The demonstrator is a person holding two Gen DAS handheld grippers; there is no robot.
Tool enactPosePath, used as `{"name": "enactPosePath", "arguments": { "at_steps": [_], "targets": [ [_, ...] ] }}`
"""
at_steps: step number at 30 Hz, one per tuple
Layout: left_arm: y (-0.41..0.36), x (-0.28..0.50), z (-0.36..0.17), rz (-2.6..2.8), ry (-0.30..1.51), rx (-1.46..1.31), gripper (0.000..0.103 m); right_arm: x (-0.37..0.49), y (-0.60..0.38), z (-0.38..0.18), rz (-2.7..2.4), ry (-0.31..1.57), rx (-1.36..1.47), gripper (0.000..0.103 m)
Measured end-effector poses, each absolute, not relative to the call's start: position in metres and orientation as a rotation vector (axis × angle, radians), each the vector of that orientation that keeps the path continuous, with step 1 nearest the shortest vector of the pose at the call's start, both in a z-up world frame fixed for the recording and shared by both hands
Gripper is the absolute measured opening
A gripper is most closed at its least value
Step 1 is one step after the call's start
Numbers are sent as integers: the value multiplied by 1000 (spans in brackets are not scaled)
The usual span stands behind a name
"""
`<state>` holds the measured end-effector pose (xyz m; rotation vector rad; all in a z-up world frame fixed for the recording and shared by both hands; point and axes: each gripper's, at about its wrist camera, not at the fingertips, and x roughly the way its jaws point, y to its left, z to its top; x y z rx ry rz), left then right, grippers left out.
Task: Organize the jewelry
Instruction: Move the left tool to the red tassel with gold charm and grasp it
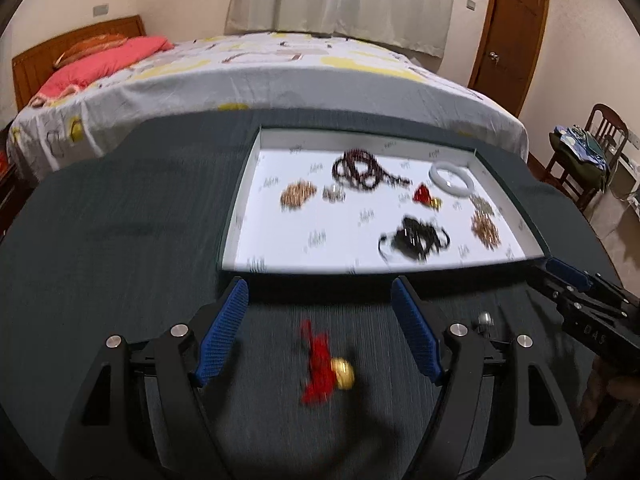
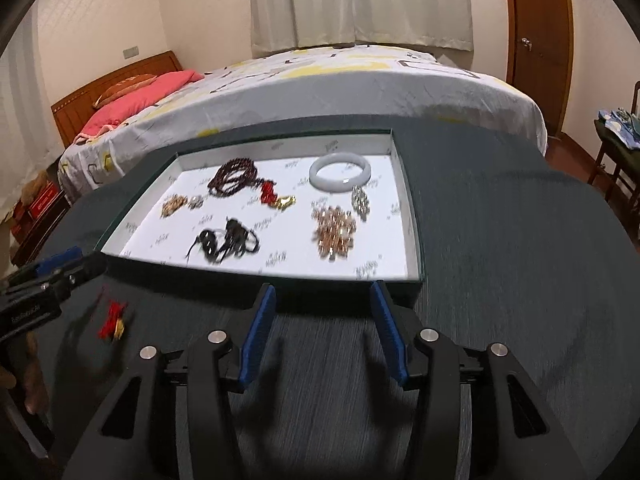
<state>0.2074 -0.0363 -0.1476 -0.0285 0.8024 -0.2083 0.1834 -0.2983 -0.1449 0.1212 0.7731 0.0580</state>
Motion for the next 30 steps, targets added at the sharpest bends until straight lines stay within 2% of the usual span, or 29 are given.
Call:
{"name": "enactPosePath", "arguments": {
  "at_steps": [14,17,22,28,30],
  "targets": [
    [-39,183,-176,-207,881,-53,70,156,-294,-154,81,798,132,49],
    [-36,183,-179,-215,898,-52,58,156,-293,-155,87,798,137,49],
    [-32,184,-183,-217,917,-65,51,158,-294,-157,89,802,139,49],
    [-32,186,-185,-252,939,-74,35,158,-293,-160,87,808,141,49],
    [-32,186,-185,-257,939,-71,33,159,-294,-160,87,809,141,49]
  ]
}}
